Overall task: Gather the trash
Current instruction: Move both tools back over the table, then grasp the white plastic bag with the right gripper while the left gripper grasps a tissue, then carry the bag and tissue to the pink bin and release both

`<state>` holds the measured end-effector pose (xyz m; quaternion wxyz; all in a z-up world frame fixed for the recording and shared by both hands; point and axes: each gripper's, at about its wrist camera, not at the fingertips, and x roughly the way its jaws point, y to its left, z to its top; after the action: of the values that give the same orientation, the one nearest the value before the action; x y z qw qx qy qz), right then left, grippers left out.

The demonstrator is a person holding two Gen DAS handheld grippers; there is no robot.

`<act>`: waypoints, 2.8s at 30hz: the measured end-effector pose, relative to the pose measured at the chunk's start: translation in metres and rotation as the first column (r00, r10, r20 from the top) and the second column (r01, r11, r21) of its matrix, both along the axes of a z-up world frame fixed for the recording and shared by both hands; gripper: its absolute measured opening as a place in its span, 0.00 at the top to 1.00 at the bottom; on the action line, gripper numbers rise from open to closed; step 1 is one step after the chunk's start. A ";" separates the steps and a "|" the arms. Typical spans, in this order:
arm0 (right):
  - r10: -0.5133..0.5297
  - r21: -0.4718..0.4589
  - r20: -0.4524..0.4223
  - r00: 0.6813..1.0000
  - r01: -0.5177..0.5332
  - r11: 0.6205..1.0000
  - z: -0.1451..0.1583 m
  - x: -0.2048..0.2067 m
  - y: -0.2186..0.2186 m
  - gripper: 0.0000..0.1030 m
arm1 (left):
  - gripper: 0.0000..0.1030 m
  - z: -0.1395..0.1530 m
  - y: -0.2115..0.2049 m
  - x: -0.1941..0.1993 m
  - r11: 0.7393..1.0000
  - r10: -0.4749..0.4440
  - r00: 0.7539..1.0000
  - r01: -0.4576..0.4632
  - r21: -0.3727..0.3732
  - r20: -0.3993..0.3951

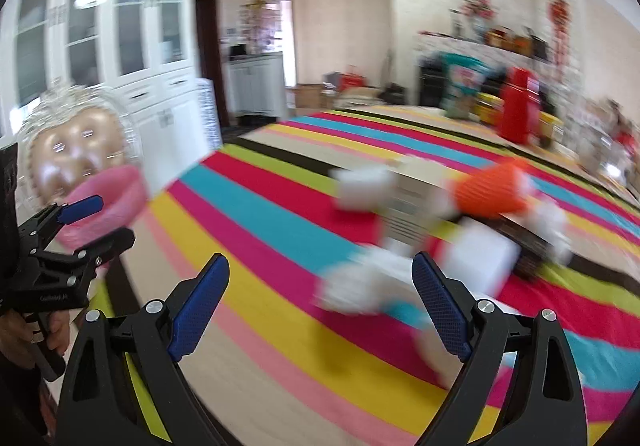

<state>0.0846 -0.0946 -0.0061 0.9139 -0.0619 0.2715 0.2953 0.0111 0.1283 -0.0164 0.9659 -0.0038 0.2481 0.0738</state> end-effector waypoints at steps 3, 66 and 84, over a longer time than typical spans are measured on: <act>-0.104 -0.017 -0.031 0.994 0.103 0.994 -0.011 0.012 -0.044 0.16 | 0.05 -0.007 -0.040 0.027 0.995 -0.093 0.995 0.094 0.025 -0.037; -0.202 0.034 -0.028 0.979 0.203 0.979 -0.025 0.048 -0.111 0.54 | 0.86 -0.020 -0.128 0.135 0.944 -0.328 0.941 0.323 -0.071 -0.083; -0.076 -0.013 0.069 0.995 0.078 0.997 0.020 0.016 -0.034 0.54 | 0.85 0.032 -0.075 0.050 0.958 -0.264 0.963 0.269 -0.101 0.064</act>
<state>0.1009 -0.1283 0.0137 0.9329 -0.0684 0.2446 0.2554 0.0610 0.0536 0.0161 0.9712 -0.0250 0.2260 -0.0707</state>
